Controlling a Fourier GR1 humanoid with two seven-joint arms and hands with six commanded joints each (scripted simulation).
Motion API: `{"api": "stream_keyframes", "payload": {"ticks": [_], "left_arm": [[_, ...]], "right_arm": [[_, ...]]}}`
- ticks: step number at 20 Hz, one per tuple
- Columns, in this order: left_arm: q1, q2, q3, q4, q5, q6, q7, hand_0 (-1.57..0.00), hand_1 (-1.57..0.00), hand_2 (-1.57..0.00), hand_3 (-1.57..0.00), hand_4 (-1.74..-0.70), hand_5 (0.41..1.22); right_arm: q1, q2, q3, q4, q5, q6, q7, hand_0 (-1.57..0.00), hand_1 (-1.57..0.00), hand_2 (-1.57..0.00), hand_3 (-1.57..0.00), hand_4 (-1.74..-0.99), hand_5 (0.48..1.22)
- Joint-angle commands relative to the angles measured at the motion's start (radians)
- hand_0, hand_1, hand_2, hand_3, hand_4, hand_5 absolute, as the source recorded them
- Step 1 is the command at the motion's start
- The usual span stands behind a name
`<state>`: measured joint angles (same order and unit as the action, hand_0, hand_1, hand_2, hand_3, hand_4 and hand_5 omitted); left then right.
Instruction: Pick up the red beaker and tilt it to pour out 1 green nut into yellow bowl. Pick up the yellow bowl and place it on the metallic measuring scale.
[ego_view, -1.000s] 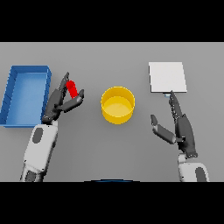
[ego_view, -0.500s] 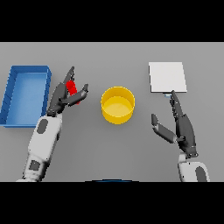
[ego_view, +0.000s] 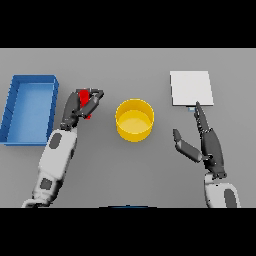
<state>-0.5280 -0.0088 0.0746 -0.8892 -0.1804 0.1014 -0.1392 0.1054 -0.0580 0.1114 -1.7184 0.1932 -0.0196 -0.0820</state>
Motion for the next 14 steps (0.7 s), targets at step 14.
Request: {"api": "stream_keyframes", "payload": {"ticks": [14], "left_arm": [[-0.031, 0.094, -0.166, -0.227, -0.083, 0.022, 0.108, -1.56, -1.56, -1.56, -1.56, -1.73, 1.113]], "right_arm": [[-0.006, 0.006, 0.029, 0.008, 0.068, -0.029, -0.031, 0.0, 0.0, 0.0, 0.0, -1.247, 0.685]]}}
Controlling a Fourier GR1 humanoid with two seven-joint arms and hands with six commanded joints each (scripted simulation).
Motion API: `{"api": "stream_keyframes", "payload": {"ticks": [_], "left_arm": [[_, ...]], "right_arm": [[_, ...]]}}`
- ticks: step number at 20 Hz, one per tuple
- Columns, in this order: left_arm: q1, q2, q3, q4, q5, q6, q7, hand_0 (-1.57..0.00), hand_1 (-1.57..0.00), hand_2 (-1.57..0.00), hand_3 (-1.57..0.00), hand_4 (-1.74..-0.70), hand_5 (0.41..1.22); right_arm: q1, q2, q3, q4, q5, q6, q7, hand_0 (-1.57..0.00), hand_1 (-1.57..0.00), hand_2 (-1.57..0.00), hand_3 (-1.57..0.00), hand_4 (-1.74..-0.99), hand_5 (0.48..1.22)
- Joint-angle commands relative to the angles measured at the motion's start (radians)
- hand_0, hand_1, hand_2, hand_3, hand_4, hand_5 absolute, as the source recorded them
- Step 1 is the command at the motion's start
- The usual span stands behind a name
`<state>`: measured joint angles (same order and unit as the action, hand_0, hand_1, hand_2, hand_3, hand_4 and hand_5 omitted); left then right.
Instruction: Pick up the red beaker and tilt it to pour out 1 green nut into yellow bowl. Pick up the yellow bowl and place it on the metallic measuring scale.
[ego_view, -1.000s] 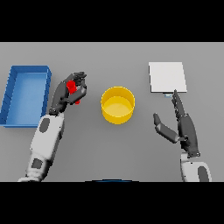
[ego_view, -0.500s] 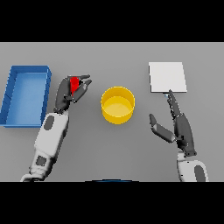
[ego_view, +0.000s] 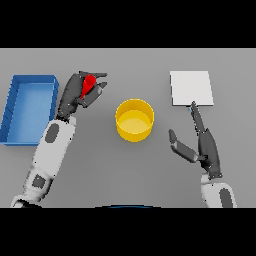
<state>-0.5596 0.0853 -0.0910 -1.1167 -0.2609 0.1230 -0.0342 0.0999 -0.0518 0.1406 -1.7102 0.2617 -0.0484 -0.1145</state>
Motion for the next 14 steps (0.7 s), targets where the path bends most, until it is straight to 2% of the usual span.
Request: {"api": "stream_keyframes", "payload": {"ticks": [1, 4, 7, 8, 10, 11, 13, 14], "left_arm": [[-0.008, 0.022, -0.052, -0.01, -0.048, -0.022, 0.031, -1.56, -1.56, -1.56, -1.56, -1.73, 1.119], [-0.005, 0.066, -0.118, -0.043, -0.098, -0.057, 0.058, -1.56, -1.56, -1.56, -1.56, -1.73, 1.117], [0.0, 0.09, -0.15, -0.059, -0.11, -0.074, 0.073, -1.56, -1.56, -1.56, -1.56, -1.73, 1.113], [-0.018, 0.113, -0.174, -0.054, -0.141, -0.084, 0.089, -1.56, -1.56, -1.56, -1.56, -1.73, 1.112], [-0.067, 0.153, -0.233, -0.026, -0.219, -0.093, 0.104, -1.57, -1.57, -1.57, -1.57, -1.74, 1.112], [-0.089, 0.174, -0.274, -0.025, -0.267, -0.1, 0.102, -1.57, -1.57, -1.57, -1.57, -1.74, 1.123], [-0.145, 0.193, -0.364, 0.007, -0.363, -0.12, 0.103, -1.57, -1.57, -1.57, -1.57, -1.74, 1.134], [-0.167, 0.199, -0.399, 0.017, -0.4, -0.129, 0.105, -1.57, -1.57, -1.57, -1.57, -1.74, 1.152]], "right_arm": [[-0.002, 0.001, 0.002, 0.0, 0.008, -0.005, 0.017, 0.0, 0.0, 0.0, 0.0, -1.245, 0.688], [0.029, 0.008, 0.018, -0.031, 0.018, -0.005, 0.013, 0.0, 0.0, 0.0, 0.0, -1.243, 0.696], [0.022, -0.005, 0.005, -0.044, 0.004, 0.003, 0.041, 0.0, 0.0, 0.0, 0.0, -1.243, 0.71], [0.014, -0.004, 0.005, -0.034, 0.004, 0.004, 0.052, 0.0, 0.0, 0.0, 0.0, -1.248, 0.711], [0.026, -0.001, 0.014, -0.037, 0.01, 0.007, 0.031, 0.0, 0.0, 0.0, 0.0, -1.254, 0.717], [0.023, -0.004, 0.011, -0.037, 0.009, 0.007, 0.038, 0.0, 0.0, 0.0, 0.0, -1.26, 0.719], [0.032, -0.001, 0.012, -0.045, -0.004, 0.016, 0.023, 0.0, 0.0, 0.0, 0.0, -1.267, 0.72], [0.028, 0.003, 0.014, -0.04, -0.001, 0.013, 0.033, 0.0, 0.0, 0.0, 0.0, -1.267, 0.721]]}}
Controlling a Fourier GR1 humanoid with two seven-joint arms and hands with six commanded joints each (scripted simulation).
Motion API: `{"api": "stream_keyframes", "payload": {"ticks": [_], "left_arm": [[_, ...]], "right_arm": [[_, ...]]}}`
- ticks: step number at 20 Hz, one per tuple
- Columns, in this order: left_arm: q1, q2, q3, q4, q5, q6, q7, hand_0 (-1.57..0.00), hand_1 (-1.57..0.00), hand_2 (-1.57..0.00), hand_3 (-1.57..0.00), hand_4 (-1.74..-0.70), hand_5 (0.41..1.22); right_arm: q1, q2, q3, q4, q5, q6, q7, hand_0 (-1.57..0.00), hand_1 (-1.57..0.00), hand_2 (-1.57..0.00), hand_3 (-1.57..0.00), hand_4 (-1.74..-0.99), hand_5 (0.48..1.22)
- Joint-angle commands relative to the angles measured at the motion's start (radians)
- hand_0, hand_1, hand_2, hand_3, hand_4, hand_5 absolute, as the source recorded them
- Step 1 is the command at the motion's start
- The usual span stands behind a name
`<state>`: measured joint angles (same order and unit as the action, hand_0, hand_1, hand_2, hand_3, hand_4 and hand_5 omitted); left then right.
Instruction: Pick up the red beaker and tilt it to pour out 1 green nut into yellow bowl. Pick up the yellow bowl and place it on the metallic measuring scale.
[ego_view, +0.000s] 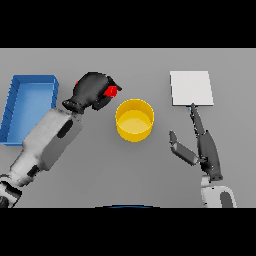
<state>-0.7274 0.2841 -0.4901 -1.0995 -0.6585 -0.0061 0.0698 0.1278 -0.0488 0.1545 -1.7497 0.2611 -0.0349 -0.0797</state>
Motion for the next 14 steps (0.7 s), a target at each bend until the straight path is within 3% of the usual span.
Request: {"api": "stream_keyframes", "payload": {"ticks": [1, 4, 7, 14], "left_arm": [[-0.029, 0.014, -0.022, 0.027, -0.031, -0.007, -0.005, -1.57, -1.57, -1.57, -1.57, -1.74, 1.166], [-0.111, 0.02, -0.114, 0.079, -0.11, -0.06, -0.013, -1.57, -1.57, -1.57, -1.57, -1.74, 1.193], [-0.188, 0.041, -0.202, 0.123, -0.181, -0.126, -0.036, -1.57, -1.57, -1.57, -1.57, -1.61, 1.206], [-0.349, 0.019, -0.385, 0.219, -0.283, -0.262, -0.078, -1.57, -1.57, -1.57, -1.57, -1.71, 1.218]], "right_arm": [[0.006, 0.0, -0.003, -0.006, -0.008, 0.003, -0.005, 0.0, 0.0, 0.0, 0.0, -1.269, 0.722], [-0.01, 0.001, -0.004, 0.013, -0.007, 0.003, -0.008, 0.0, 0.0, 0.0, 0.0, -1.264, 0.717], [-0.02, 0.003, -0.014, 0.024, -0.012, -0.005, -0.02, 0.0, 0.0, 0.0, 0.0, -1.258, 0.697], [-0.008, 0.024, -0.009, 0.023, -0.004, -0.024, -0.019, 0.0, 0.0, 0.0, 0.0, -1.198, 0.65]]}}
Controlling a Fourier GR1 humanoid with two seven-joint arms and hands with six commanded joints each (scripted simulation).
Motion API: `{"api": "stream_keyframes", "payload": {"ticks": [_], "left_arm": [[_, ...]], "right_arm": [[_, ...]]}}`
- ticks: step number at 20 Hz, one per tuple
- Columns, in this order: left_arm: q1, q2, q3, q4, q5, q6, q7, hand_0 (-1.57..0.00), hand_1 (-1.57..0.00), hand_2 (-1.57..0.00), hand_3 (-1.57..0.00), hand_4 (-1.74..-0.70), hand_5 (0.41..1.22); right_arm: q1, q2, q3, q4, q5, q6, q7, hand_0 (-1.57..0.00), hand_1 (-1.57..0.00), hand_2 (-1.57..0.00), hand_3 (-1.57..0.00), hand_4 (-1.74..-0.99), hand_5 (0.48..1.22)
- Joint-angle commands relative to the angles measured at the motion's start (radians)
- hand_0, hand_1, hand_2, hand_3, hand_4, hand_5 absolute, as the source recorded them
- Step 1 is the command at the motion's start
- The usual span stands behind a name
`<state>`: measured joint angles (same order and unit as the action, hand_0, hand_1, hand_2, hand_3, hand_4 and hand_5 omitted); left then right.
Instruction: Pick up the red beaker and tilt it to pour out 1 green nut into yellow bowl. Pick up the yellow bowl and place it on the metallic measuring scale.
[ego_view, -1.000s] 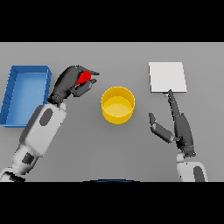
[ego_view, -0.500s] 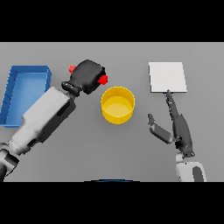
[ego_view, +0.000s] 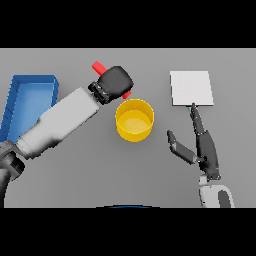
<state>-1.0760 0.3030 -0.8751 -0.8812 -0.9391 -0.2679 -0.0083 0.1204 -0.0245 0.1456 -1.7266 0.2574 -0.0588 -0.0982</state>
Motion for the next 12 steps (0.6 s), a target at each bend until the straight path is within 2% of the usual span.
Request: {"api": "stream_keyframes", "payload": {"ticks": [1, 3, 6, 12], "left_arm": [[-0.015, -0.001, -0.025, 0.004, -0.017, -0.015, 0.001, -1.57, -1.57, -1.57, -1.57, -1.72, 1.219], [-0.047, -0.007, -0.075, 0.017, -0.048, -0.038, 0.008, -1.57, -1.57, -1.57, -1.57, -1.72, 1.219], [-0.091, -0.005, -0.148, 0.035, -0.09, -0.048, -0.018, -1.57, -1.57, -1.57, -1.57, -1.73, 1.22], [-0.168, -0.023, -0.306, 0.085, -0.192, -0.013, -0.064, -1.57, -1.57, -1.57, -1.57, -1.74, 1.221]], "right_arm": [[0.001, -0.002, 0.0, -0.002, 0.008, -0.006, -0.005, 0.0, 0.0, 0.0, 0.0, -1.193, 0.649], [-0.003, -0.007, -0.002, -0.001, 0.015, -0.011, -0.007, 0.0, 0.0, 0.0, 0.0, -1.193, 0.648], [-0.007, -0.006, 0.001, 0.001, 0.031, -0.019, 0.014, 0.0, 0.0, 0.0, 0.0, -1.183, 0.643], [0.008, 0.002, 0.004, -0.015, 0.018, -0.014, 0.014, 0.0, 0.0, 0.0, 0.0, -1.164, 0.625]]}}
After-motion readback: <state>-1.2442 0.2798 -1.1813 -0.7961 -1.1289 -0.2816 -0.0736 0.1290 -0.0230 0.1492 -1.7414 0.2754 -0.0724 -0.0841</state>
